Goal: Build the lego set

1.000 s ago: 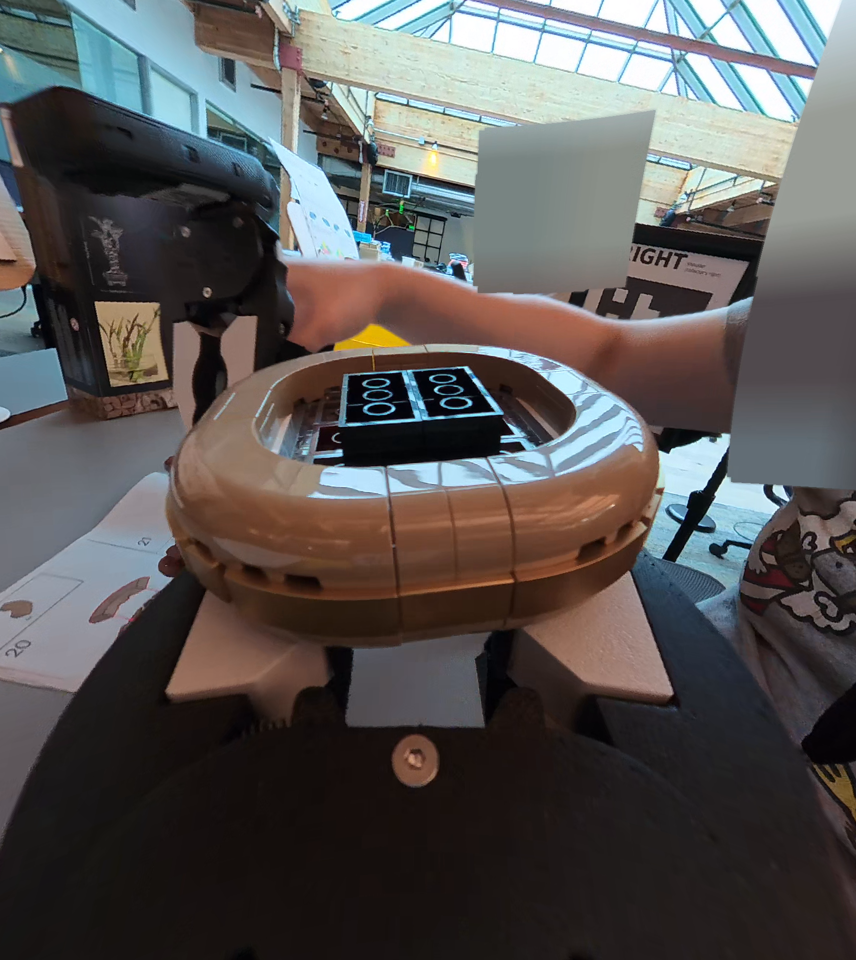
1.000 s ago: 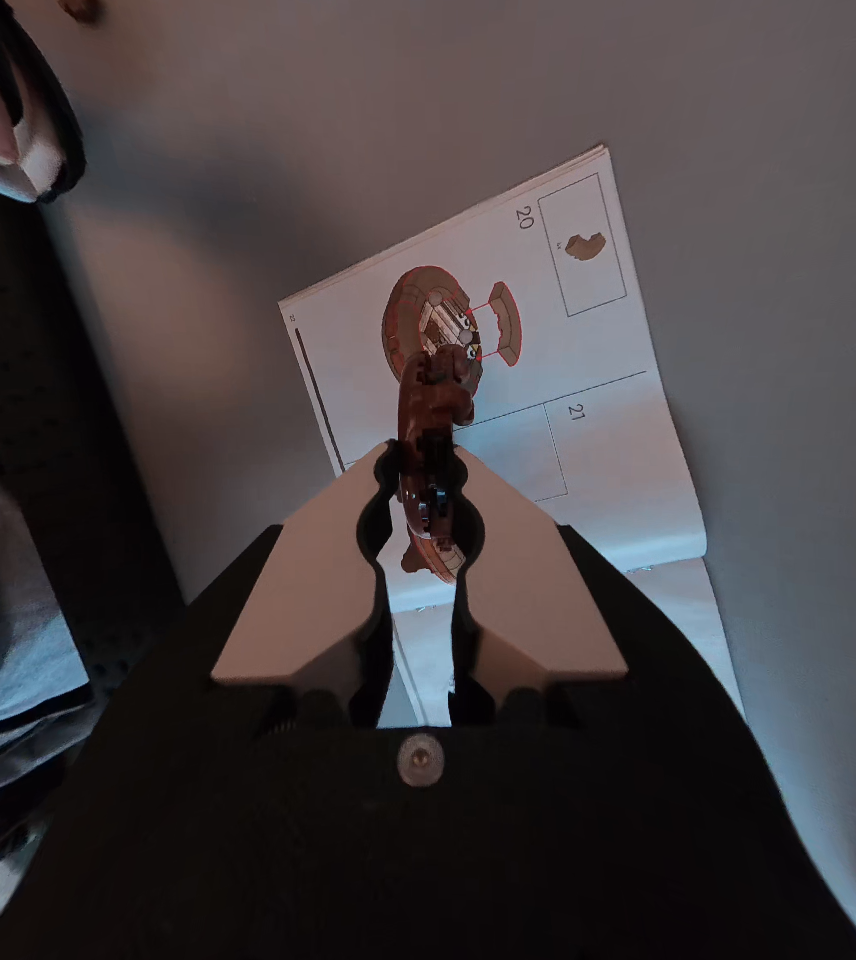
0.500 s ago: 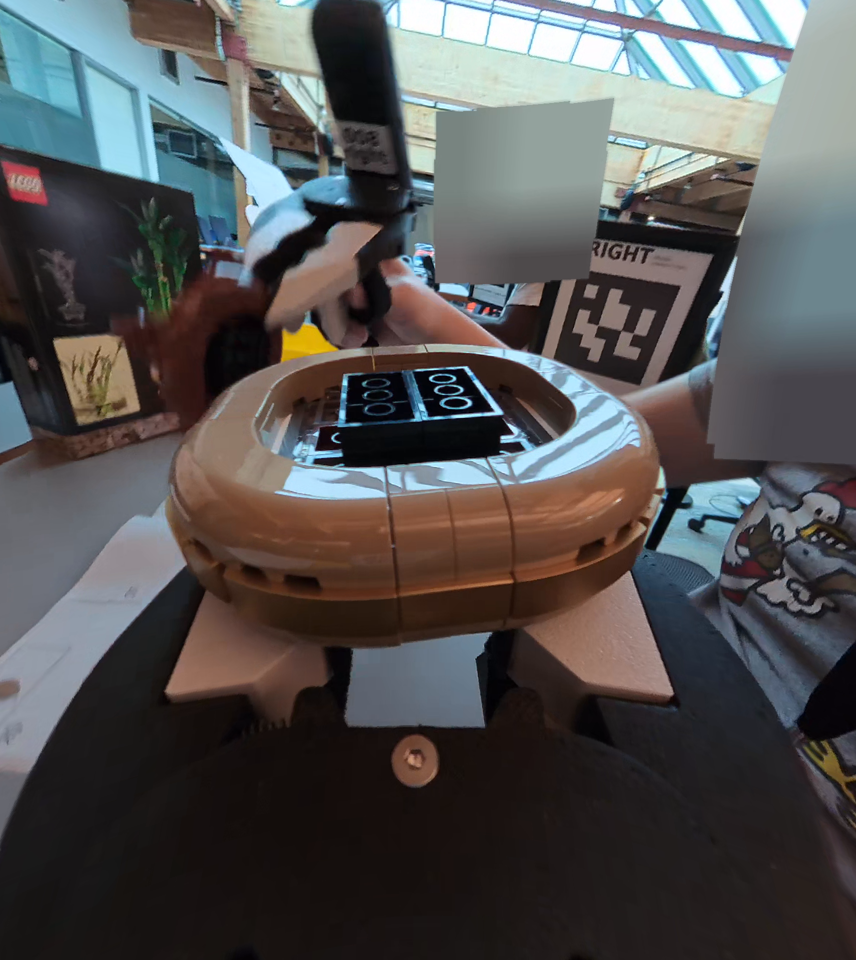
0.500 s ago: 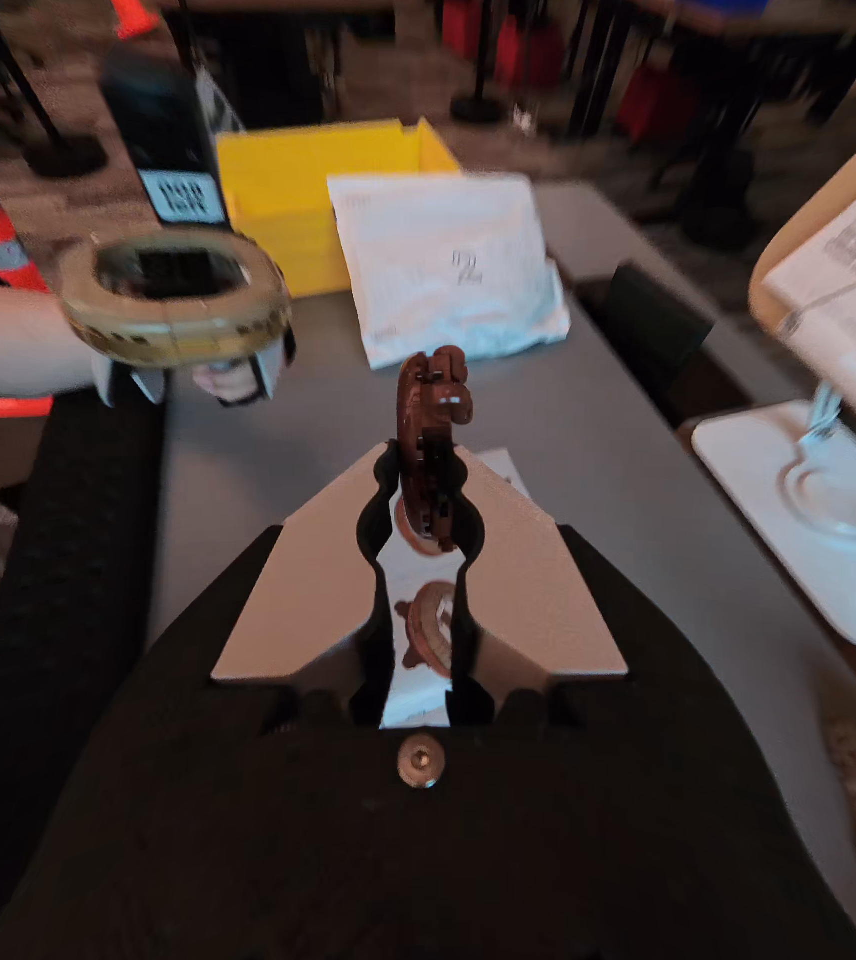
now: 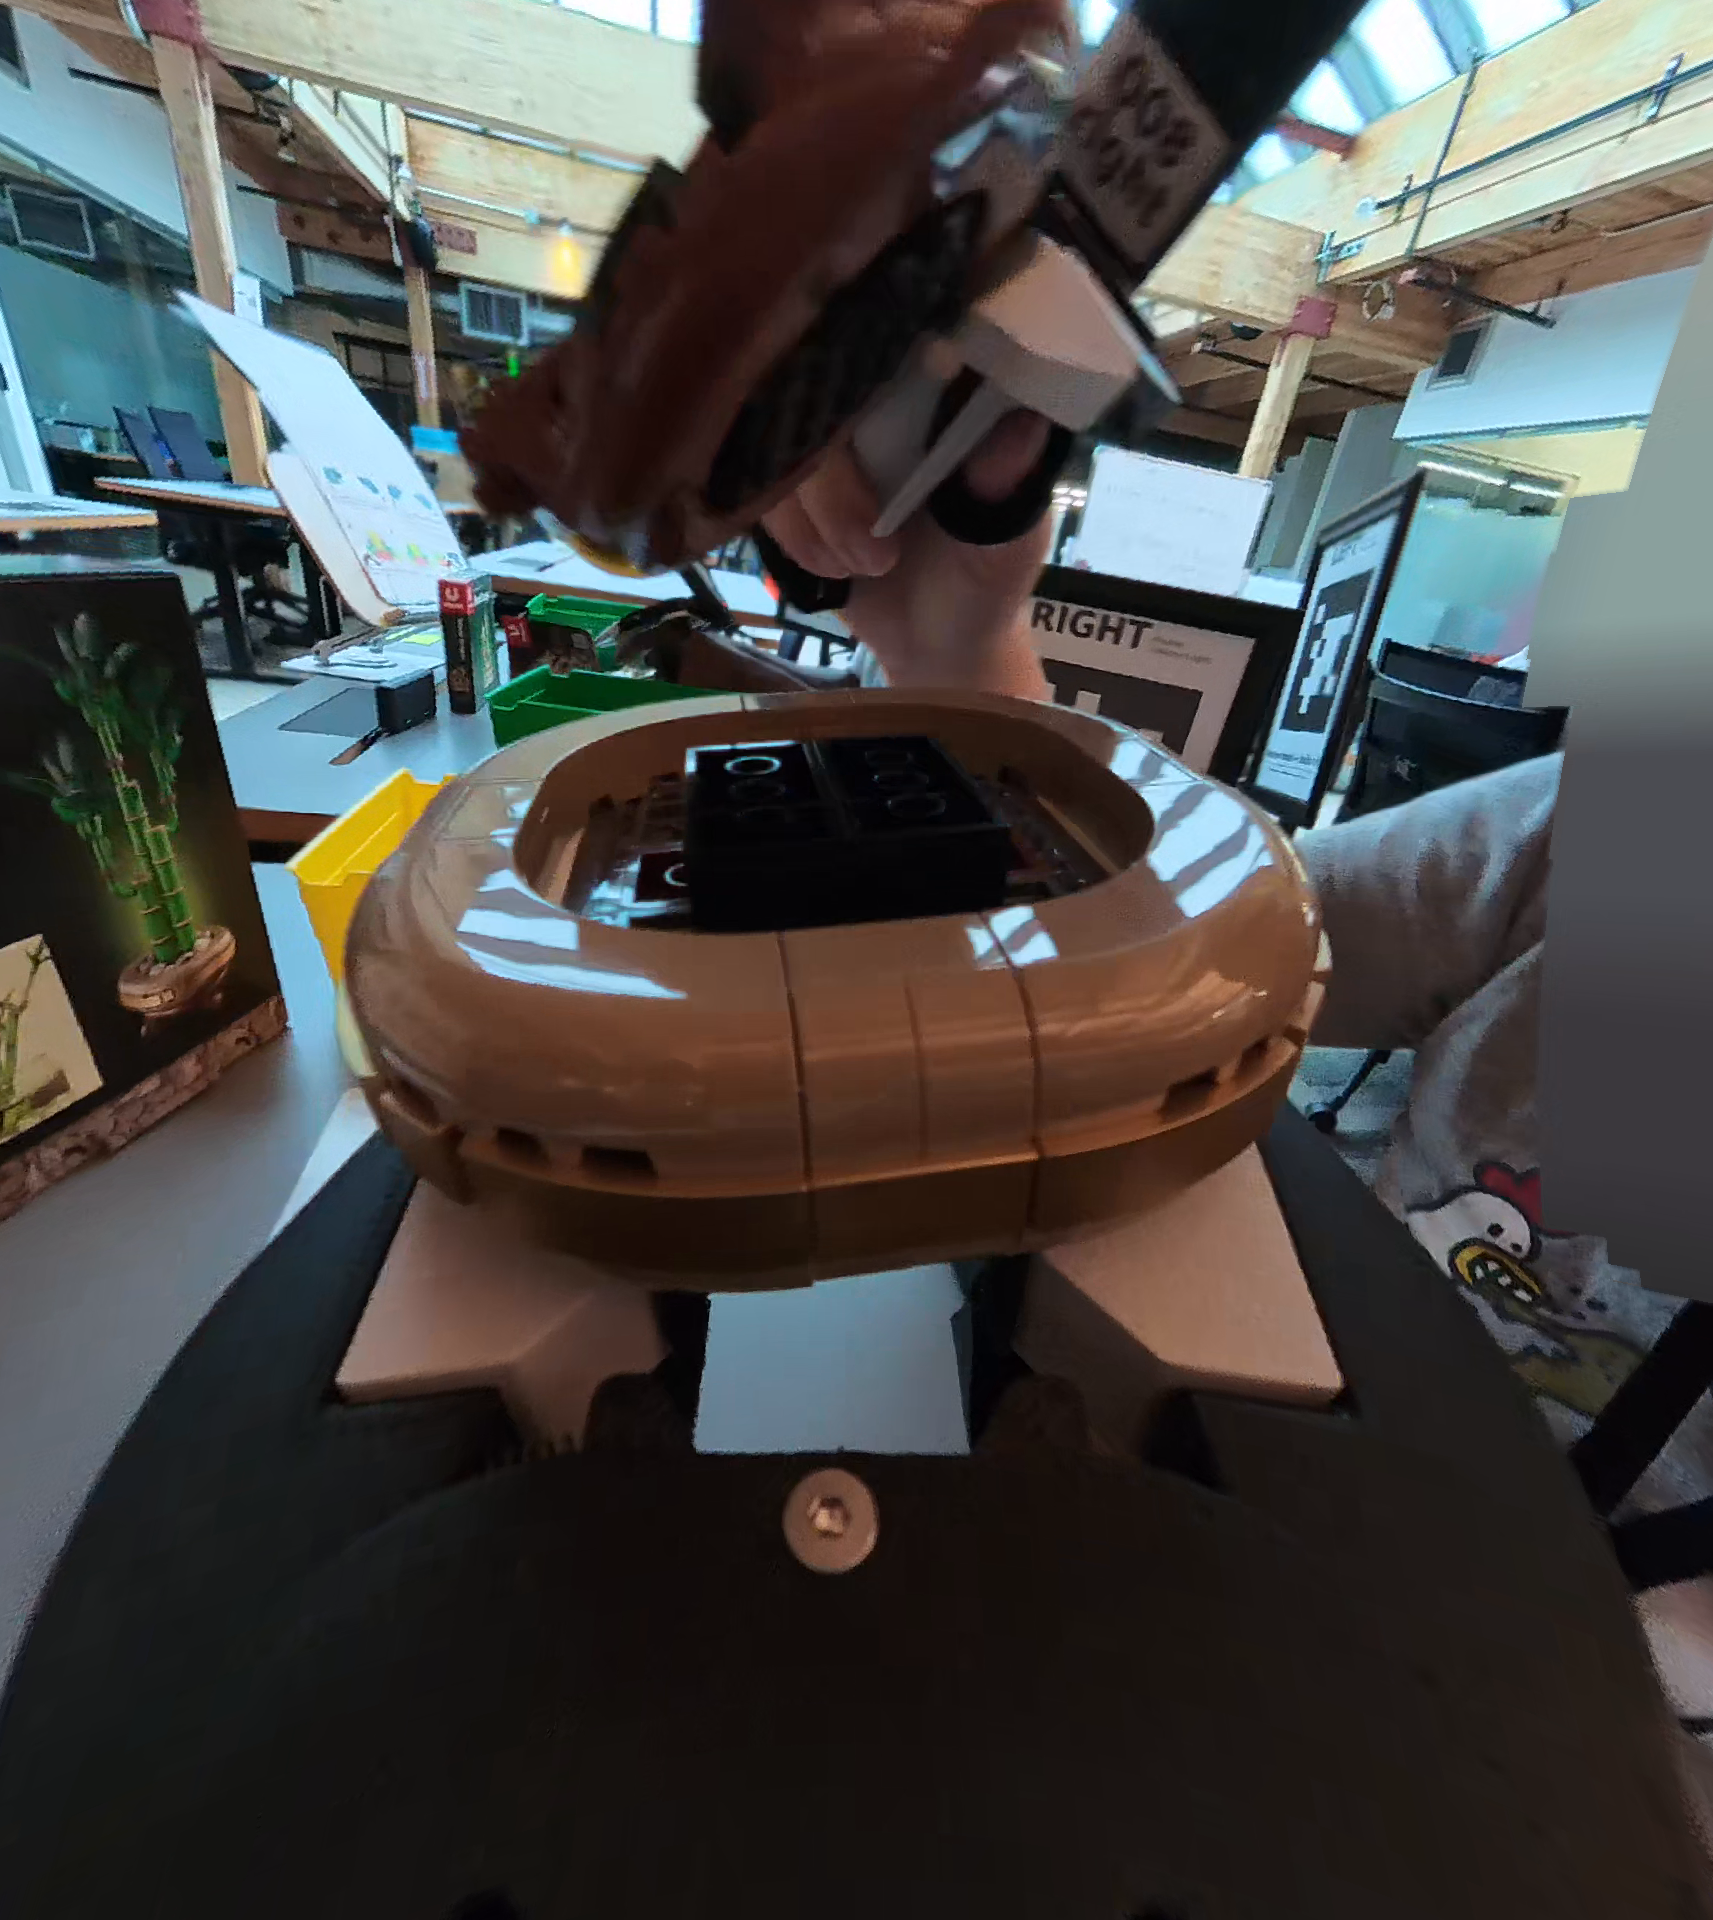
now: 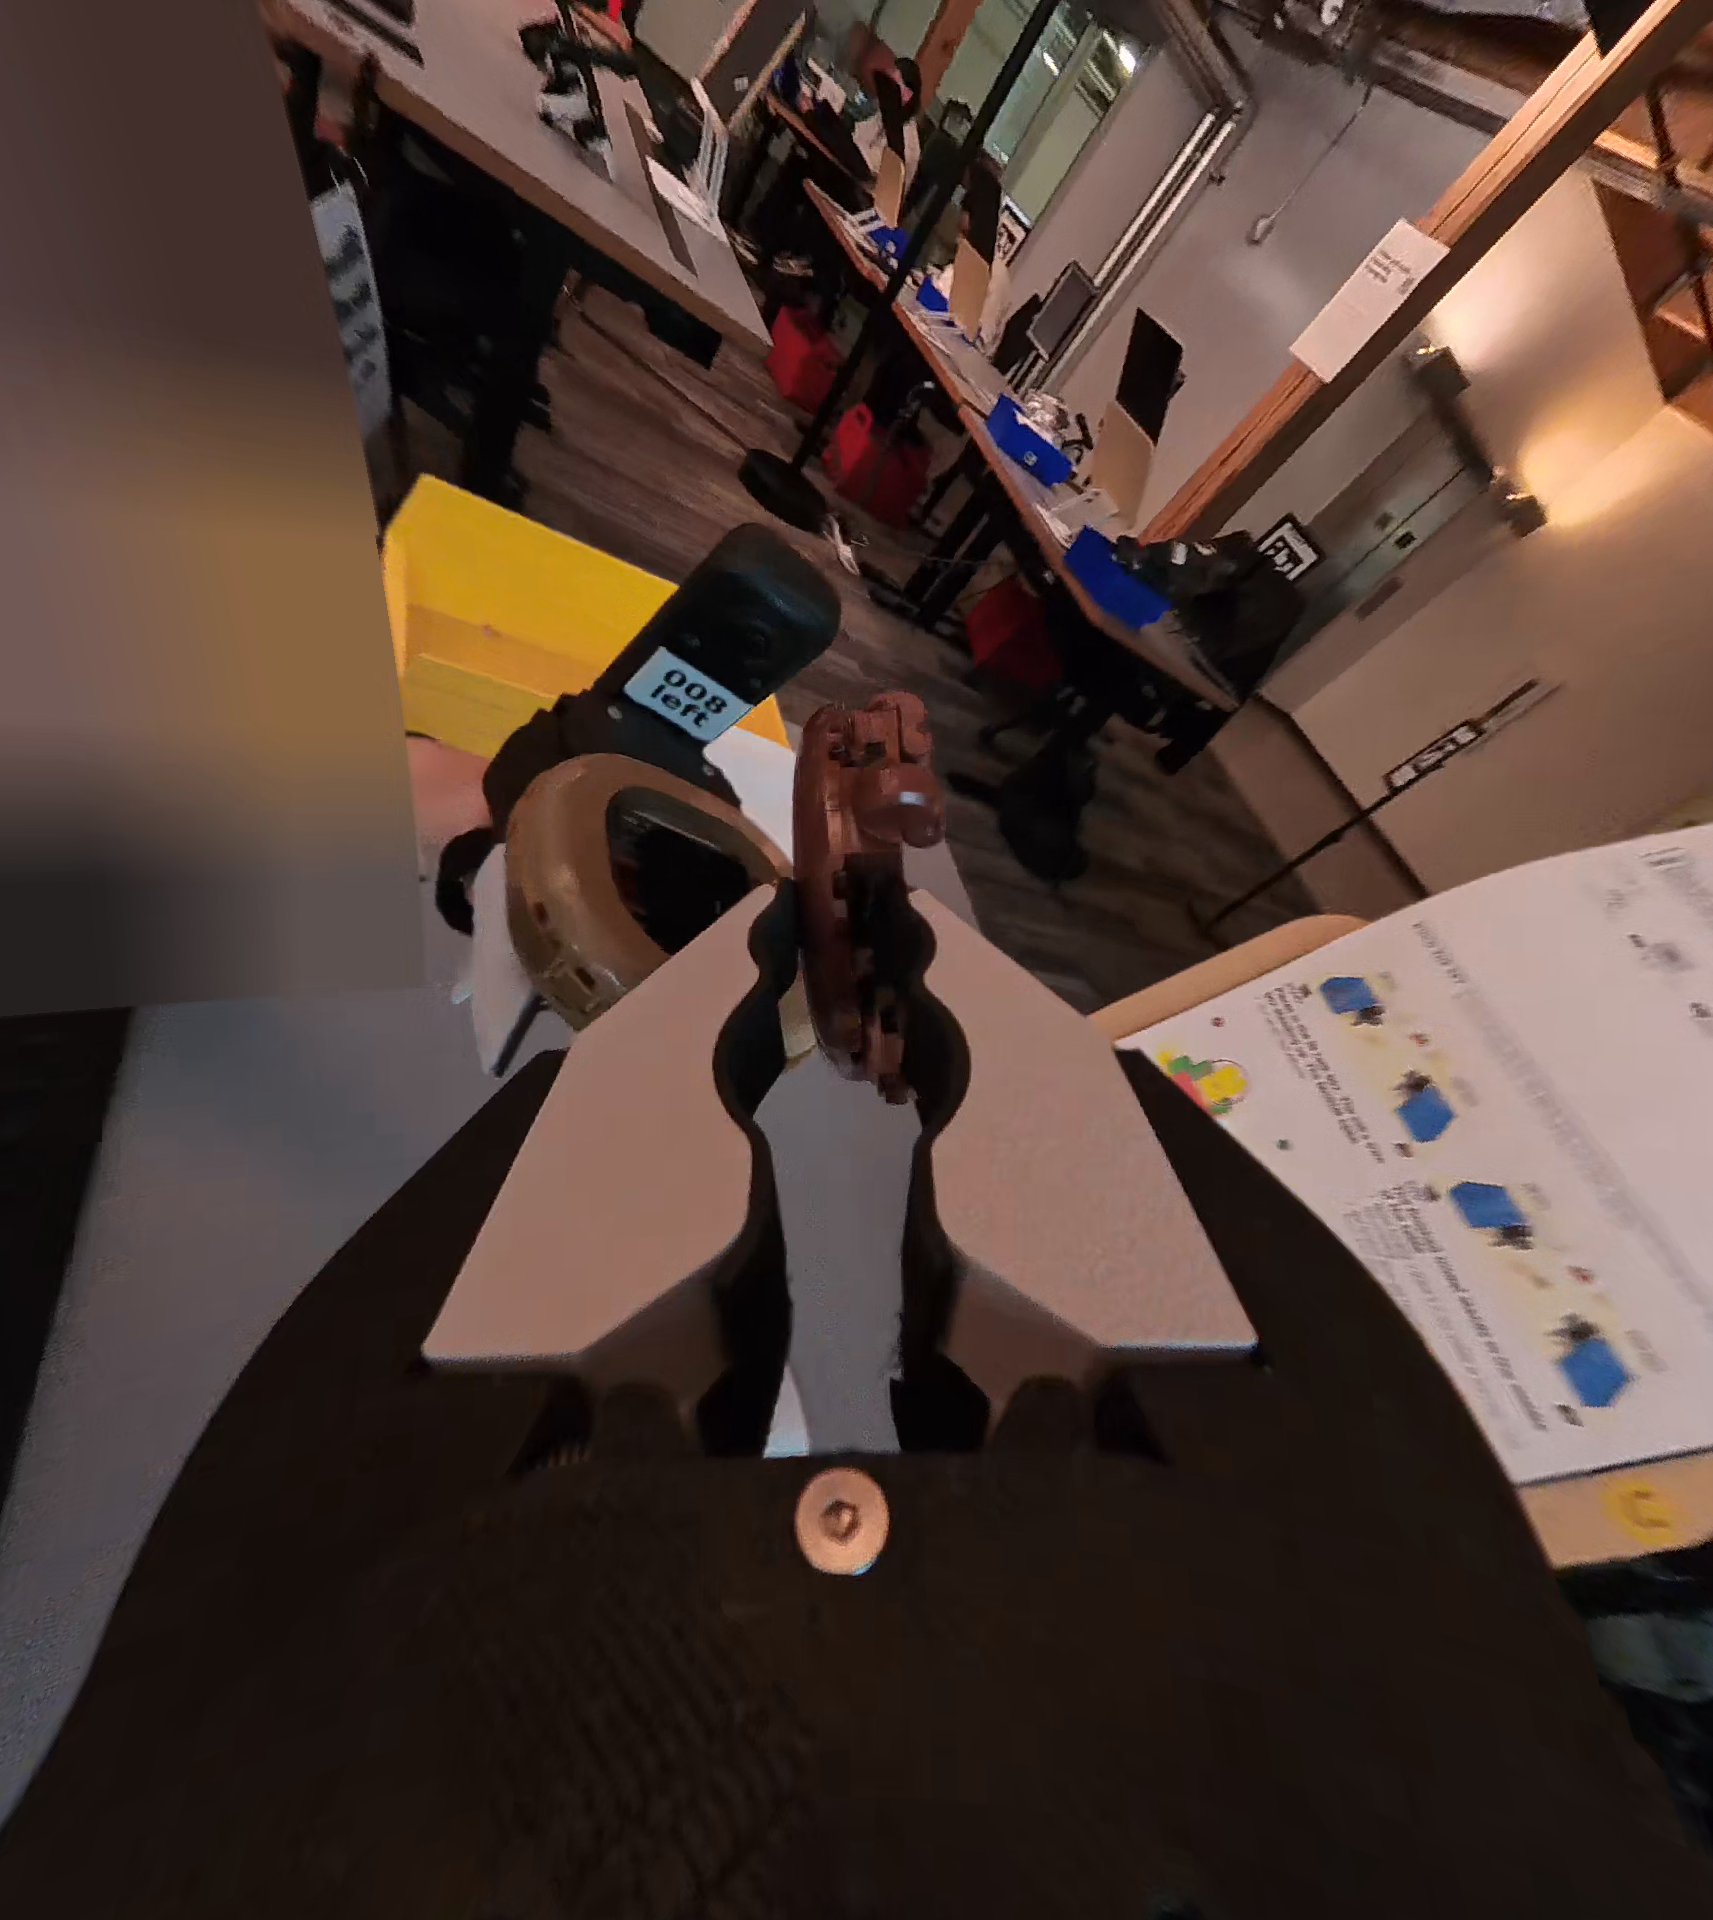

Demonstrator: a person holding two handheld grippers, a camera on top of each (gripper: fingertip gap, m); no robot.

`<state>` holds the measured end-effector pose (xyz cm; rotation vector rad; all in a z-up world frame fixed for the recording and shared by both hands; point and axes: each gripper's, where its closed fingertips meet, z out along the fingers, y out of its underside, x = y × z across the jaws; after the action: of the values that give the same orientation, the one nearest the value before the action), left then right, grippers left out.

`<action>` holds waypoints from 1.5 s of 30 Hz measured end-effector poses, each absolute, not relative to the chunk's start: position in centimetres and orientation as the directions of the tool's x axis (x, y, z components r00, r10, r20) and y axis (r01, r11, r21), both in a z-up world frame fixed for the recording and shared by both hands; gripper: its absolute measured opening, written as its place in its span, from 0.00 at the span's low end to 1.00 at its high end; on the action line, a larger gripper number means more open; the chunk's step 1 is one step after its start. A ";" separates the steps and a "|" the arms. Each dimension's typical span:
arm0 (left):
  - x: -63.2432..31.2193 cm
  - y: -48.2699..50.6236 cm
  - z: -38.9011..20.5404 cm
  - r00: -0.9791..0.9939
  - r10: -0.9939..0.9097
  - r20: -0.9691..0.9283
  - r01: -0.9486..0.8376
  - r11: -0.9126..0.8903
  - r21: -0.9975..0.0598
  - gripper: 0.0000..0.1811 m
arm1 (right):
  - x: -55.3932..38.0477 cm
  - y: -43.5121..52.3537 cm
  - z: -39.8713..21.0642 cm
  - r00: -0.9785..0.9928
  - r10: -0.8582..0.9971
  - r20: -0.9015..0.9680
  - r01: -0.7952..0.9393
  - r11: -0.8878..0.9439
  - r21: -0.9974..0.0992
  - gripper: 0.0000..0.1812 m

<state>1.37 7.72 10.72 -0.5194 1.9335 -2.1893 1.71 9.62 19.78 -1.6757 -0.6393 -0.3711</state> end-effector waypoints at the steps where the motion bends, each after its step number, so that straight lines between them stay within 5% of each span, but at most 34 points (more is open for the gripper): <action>1: 1.7 7.7 11.2 -0.920 -0.365 0.142 -0.098 -0.135 -0.986 0.33 | 1.5 9.6 20.1 0.780 0.197 0.594 0.620 -0.117 -0.776 0.08; 12: 0.4 7.9 15.0 -0.948 -0.309 0.072 -0.036 -0.122 -0.992 0.33 | -1.5 11.3 22.6 0.547 0.118 0.829 0.834 -0.162 -0.527 0.08; 13: 0.1 8.1 15.2 -0.951 -0.296 0.086 -0.047 -0.137 -0.990 0.67 | -1.9 11.6 22.6 0.525 0.123 0.842 0.848 -0.164 -0.505 0.09; 18: -0.6 8.6 15.4 -0.942 -0.321 0.095 -0.058 -0.122 -0.991 0.67 | -3.0 12.9 22.3 0.441 0.143 0.886 0.891 -0.191 -0.413 0.08; 19: -0.7 8.6 15.4 -0.940 -0.331 0.085 -0.052 -0.109 -0.993 0.33 | -3.2 13.1 22.3 0.426 0.145 0.893 0.897 -0.194 -0.397 0.08; 34: -2.9 9.2 16.8 -0.936 -0.350 0.030 0.004 -0.096 -0.995 0.31 | -5.5 14.0 21.7 0.275 0.249 0.929 0.943 -0.257 -0.210 0.10; 37: -3.1 8.9 16.7 -0.942 -0.332 0.037 -0.005 -0.097 -0.995 0.67 | -5.7 13.9 21.5 0.260 0.289 0.922 0.947 -0.261 -0.185 0.10; 39: -3.0 8.8 16.6 -0.942 -0.334 0.038 -0.007 -0.091 -0.996 0.67 | -5.4 13.6 21.4 0.241 0.314 0.918 0.949 -0.276 -0.155 0.10; 43: -2.7 8.7 16.3 -0.940 -0.340 0.031 -0.005 -0.078 -0.997 0.67 | -5.1 13.3 20.9 0.235 0.347 0.908 0.943 -0.309 -0.125 0.10; 44: -2.6 8.6 16.1 -0.940 -0.339 0.030 -0.006 -0.073 -0.997 0.30 | -5.0 13.2 20.7 0.231 0.361 0.903 0.942 -0.316 -0.115 0.10; 45: -2.5 8.5 16.0 -0.940 -0.340 0.028 -0.005 -0.070 -0.998 0.30 | -5.0 13.2 20.6 0.225 0.373 0.900 0.942 -0.318 -0.104 0.10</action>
<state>-2.51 8.55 16.04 -0.3758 1.9672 -2.1085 -4.98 13.17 20.62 -1.8187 -1.2162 -1.0611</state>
